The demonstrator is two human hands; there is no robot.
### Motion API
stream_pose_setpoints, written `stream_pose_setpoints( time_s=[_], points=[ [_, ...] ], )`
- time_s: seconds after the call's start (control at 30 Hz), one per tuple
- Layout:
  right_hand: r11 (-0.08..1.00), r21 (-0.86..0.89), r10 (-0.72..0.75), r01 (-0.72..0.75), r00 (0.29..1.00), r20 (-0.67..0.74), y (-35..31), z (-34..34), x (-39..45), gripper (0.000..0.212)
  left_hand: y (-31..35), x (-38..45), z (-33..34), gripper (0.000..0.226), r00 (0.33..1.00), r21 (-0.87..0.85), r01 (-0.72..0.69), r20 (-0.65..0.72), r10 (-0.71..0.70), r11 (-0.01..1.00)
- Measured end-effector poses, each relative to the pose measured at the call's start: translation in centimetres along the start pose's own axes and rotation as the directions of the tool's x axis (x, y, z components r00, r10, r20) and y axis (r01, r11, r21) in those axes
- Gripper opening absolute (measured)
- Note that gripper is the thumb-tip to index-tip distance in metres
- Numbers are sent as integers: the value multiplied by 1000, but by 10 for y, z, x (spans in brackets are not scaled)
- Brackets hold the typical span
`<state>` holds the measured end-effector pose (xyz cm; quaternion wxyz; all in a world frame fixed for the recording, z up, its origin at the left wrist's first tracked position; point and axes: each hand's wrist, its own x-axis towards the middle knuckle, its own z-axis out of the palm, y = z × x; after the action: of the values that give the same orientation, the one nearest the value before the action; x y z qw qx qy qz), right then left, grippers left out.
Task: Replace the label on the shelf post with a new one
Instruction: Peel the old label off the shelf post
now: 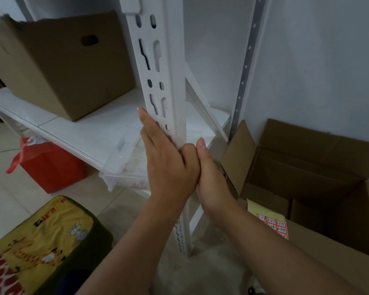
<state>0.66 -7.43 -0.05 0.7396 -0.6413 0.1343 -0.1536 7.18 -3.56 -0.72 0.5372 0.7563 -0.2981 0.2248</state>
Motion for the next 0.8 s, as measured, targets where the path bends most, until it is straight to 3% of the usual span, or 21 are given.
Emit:
stream_pose_setpoints(
  time_s=[0.43,0.8],
  points=[
    [993,115,-10,13,1000,-29,1,1,1,57,11,5,11,78,990,-80,70,-119,-79,994],
    [987,160,30,-26,999,-22,-1,-1,-2,53,11,3,15,77,988,-63,76,-130,-84,995]
  ],
)
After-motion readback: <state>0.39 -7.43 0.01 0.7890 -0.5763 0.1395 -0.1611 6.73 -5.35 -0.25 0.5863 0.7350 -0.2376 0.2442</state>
